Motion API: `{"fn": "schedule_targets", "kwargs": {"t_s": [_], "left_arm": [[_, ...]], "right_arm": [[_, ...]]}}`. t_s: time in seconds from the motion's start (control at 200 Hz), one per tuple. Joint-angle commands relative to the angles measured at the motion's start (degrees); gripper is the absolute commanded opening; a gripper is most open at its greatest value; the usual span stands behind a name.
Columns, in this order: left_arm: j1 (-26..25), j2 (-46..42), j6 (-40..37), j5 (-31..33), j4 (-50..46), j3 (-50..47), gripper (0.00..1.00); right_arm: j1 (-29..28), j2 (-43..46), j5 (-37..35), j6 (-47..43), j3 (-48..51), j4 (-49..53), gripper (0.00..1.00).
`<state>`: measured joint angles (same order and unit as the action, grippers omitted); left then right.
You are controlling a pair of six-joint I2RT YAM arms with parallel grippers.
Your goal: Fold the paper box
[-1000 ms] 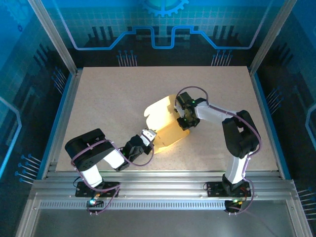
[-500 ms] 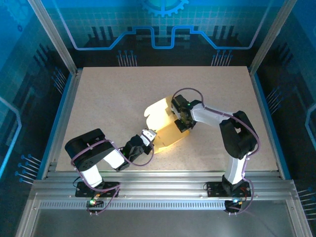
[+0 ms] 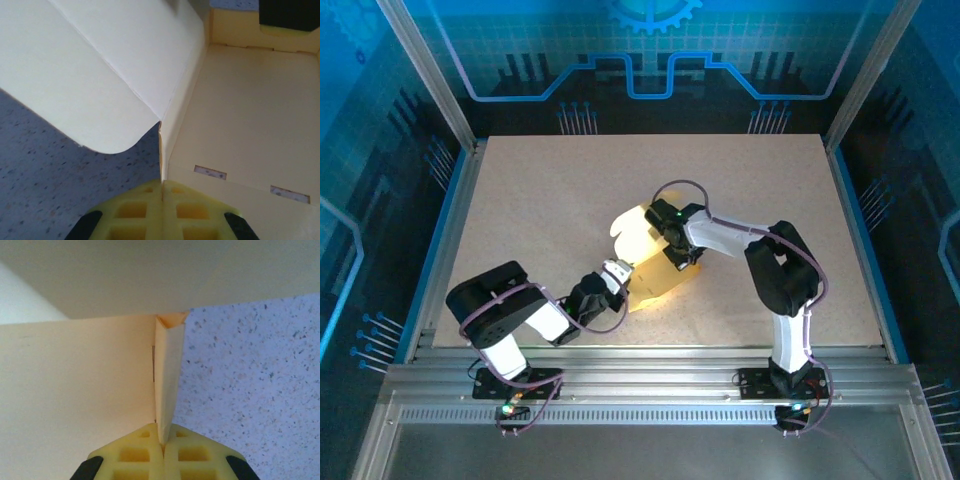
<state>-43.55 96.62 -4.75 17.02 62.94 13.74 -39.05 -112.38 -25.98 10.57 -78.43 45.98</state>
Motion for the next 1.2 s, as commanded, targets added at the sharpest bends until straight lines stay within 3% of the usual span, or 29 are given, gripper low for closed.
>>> {"fn": "schedule_targets", "kwargs": {"t_s": [0.0,0.28,0.445,0.59,0.69,0.835,1.031,1.196], "left_arm": [[1.01,-1.72,2.48,-2.3,-1.41,-1.09,0.0],[1.19,3.08,3.43,-3.15,3.92,-1.52,0.0],[1.25,3.09,2.84,-3.37,3.7,-1.41,0.0],[1.27,2.46,1.62,-3.81,1.67,-0.81,0.0],[1.18,1.93,0.93,-3.84,0.1,-0.33,0.0],[1.14,0.68,0.37,-3.5,-1.98,-0.22,0.0],[1.13,0.06,-0.01,-3.22,-3.52,-0.03,0.0],[1.17,-0.02,-0.49,-3.55,-5.01,0.78,0.0]], "right_arm": [[-1.65,-6.13,2.69,3.6,-0.06,4.93,0.0],[-4.37,-13.9,-5.4,6.33,-3.6,11.25,0.0],[-3.95,-11.48,-2.54,6.23,-2.3,8.59,0.0],[-3.06,-5.3,1.83,5.44,-3.91,5.32,0.16],[-1.94,-3.2,3.38,4.69,-6.2,4.4,0.22],[-0.67,-0.09,5.58,3.91,-6.15,2.8,0.39],[0.69,9.72,9.74,5.09,1.28,-1.92,0.61],[4.22,21.14,15.3,9.6,12.1,-7.62,0.66]]}}
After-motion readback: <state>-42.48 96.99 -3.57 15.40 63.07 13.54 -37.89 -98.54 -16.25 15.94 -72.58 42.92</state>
